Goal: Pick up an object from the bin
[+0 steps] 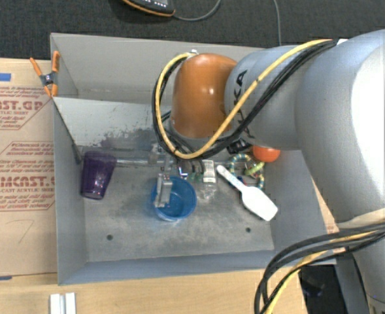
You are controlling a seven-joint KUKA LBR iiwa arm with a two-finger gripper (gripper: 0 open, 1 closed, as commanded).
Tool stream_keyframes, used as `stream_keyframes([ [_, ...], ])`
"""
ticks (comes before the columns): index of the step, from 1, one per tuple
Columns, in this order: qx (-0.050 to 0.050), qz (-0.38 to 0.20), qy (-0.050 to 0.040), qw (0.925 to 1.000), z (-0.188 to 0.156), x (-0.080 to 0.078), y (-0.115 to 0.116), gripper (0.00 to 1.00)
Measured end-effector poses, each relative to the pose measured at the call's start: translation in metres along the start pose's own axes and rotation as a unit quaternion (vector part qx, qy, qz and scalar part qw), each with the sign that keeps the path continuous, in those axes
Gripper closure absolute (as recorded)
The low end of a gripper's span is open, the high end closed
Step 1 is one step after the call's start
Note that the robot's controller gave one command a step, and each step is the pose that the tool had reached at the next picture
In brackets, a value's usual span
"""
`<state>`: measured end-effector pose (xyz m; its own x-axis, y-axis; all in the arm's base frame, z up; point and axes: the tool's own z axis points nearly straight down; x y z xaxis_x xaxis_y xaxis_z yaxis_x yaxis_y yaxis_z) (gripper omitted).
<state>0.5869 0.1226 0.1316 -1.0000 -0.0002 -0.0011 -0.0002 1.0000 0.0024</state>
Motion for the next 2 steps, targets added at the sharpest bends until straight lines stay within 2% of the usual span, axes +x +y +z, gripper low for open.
stream_keyframes([
  [2, 0.000, -0.001, -0.0007, 1.0000, 0.0006, -0.0001, -0.0008, 0.00],
])
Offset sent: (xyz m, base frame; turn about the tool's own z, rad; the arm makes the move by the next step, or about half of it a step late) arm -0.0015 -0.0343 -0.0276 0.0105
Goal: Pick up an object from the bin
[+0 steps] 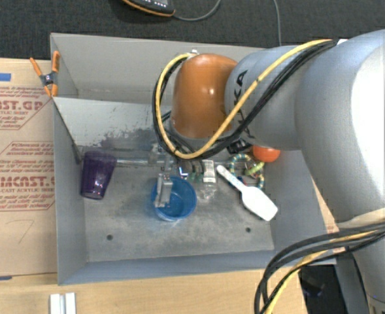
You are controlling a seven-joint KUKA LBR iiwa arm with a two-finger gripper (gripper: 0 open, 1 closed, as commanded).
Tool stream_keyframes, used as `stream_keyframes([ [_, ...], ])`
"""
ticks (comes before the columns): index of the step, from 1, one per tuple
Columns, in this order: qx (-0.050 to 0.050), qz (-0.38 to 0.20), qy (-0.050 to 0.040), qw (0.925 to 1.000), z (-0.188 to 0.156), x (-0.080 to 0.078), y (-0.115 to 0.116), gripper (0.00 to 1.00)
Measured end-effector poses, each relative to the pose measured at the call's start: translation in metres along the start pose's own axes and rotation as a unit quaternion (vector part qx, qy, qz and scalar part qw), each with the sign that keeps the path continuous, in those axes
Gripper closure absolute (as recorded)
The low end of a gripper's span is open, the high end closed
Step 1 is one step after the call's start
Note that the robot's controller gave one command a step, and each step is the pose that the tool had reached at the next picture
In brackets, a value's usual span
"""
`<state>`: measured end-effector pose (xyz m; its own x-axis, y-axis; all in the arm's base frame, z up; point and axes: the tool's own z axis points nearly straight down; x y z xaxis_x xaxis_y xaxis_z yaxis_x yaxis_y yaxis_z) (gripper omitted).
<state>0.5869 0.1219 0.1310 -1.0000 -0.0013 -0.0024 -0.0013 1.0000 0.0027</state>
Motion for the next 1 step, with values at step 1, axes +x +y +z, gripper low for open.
stream_keyframes([
  [1, 0.000, -0.008, -0.0016, 1.0000, -0.0601, 0.0015, -0.0184, 0.00],
])
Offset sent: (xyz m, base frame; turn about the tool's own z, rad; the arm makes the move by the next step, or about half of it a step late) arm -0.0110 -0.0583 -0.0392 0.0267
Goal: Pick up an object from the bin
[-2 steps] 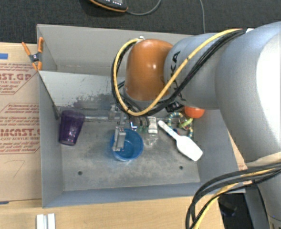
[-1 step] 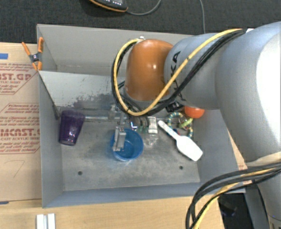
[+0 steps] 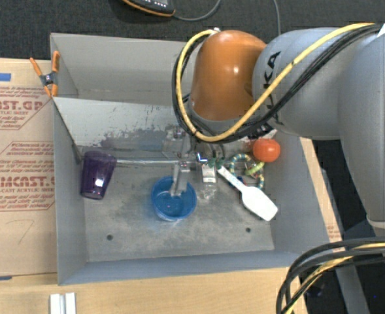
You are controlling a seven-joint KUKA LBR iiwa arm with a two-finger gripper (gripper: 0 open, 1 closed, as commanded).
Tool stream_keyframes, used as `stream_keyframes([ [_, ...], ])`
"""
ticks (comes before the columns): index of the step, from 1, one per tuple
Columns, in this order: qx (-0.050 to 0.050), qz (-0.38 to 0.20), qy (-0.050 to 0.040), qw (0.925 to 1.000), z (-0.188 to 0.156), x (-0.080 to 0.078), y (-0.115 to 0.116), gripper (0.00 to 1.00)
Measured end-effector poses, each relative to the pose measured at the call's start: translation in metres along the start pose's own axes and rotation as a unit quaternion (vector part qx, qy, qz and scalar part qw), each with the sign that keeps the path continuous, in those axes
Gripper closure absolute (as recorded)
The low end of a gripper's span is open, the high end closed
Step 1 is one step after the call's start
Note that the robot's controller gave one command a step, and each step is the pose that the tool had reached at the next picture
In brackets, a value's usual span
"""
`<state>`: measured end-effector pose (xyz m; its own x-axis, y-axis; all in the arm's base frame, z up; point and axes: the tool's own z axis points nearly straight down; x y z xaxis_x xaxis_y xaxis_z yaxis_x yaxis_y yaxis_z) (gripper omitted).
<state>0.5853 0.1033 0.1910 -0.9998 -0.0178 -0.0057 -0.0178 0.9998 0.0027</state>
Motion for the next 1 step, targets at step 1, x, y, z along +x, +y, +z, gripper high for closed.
stream_keyframes([
  [1, -0.001, 0.019, -0.0016, 0.9998, 0.0947, 0.0088, -0.0354, 0.00],
])
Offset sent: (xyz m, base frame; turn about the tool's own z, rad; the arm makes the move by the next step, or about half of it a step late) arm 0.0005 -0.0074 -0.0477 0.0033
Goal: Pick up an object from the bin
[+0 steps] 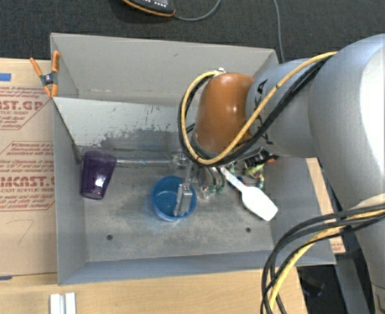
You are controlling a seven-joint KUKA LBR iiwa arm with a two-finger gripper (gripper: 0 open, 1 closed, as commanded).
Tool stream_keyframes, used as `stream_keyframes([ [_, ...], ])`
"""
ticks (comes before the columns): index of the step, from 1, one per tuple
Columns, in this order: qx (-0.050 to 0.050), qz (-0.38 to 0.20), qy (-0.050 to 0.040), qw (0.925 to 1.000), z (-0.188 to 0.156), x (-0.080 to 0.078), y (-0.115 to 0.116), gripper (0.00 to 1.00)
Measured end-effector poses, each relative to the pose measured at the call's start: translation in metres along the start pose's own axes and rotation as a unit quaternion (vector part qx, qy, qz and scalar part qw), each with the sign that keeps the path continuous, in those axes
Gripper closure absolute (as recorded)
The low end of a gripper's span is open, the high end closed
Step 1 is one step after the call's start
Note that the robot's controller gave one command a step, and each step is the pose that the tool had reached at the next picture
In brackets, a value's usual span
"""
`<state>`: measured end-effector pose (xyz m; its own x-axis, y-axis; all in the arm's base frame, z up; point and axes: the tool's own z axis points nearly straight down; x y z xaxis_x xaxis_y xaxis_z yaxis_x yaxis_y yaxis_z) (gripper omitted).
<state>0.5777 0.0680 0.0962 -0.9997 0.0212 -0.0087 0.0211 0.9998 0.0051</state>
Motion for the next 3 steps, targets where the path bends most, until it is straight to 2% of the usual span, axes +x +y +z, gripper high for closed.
stream_keyframes([
  [1, 0.000, -0.018, -0.0038, 0.9998, -0.0469, -0.0083, 0.0290, 1.00],
  [2, 0.000, -0.018, -0.0037, 0.9998, -0.0469, -0.0083, 0.0290, 0.00],
  [3, 0.000, -0.018, -0.0037, 0.9998, -0.0469, -0.0083, 0.0290, 0.00],
])
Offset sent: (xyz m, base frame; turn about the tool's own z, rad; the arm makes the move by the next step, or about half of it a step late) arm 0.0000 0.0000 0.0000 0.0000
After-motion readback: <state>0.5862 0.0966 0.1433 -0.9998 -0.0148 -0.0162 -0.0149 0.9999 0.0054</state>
